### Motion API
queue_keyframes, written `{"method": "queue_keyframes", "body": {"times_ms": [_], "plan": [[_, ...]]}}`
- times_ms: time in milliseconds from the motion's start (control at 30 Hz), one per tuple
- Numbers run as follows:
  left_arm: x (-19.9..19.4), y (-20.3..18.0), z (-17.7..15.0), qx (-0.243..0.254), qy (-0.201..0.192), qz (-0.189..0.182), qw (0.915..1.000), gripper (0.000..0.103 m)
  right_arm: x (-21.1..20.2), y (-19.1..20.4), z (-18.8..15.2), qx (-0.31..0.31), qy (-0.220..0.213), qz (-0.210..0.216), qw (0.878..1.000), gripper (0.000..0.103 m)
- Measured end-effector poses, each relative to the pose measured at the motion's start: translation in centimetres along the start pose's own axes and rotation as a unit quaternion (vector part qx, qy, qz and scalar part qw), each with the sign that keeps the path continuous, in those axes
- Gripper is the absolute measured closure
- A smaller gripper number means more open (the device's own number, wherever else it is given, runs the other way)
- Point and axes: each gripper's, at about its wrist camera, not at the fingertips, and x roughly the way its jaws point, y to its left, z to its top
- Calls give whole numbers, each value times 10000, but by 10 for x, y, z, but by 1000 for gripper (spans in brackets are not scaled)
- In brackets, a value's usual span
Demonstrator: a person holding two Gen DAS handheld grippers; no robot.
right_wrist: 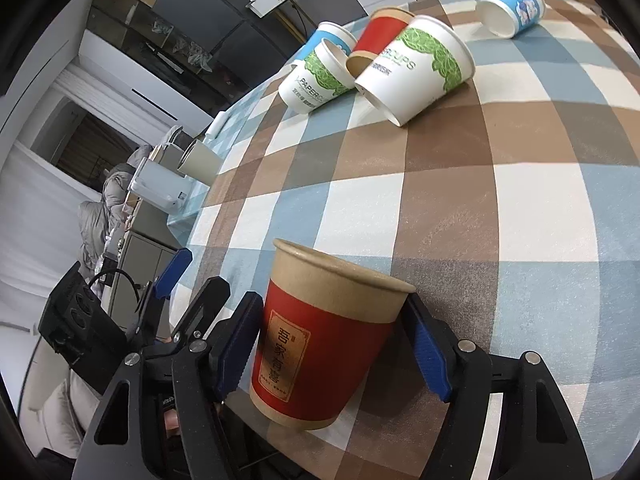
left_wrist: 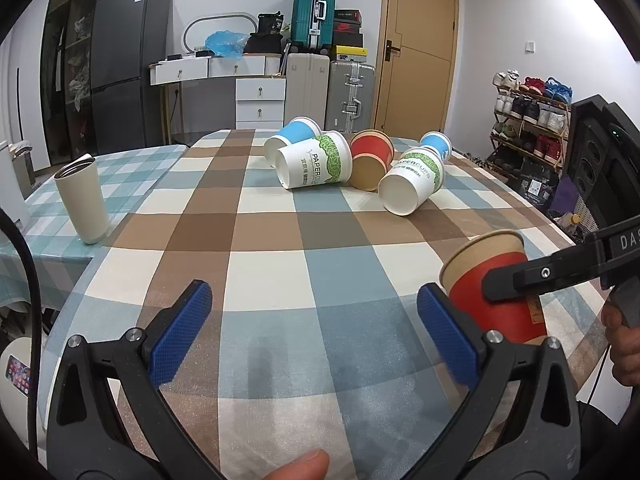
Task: Flip cup upright
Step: 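Rotate the red cup in the right tool until its rim faces up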
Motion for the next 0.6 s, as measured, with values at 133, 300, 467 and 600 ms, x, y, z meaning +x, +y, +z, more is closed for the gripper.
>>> {"method": "queue_keyframes", "body": {"times_ms": [133,300,467,600], "plan": [[1,0,0,-24,-3,3,10000,1,-4,7,-1,-217,-212,-117,9995,32],[0,1,-1,-59,-1,18,10000,1,-17,24,-6,-747,-927,-658,9907,32],[0,2,-1,-72,0,36,10000,1,-19,38,-13,-1352,-1614,-1364,9680,32],[0,2,-1,-82,2,34,10000,1,-15,44,-15,-1622,-1885,-1637,9546,33]]}}
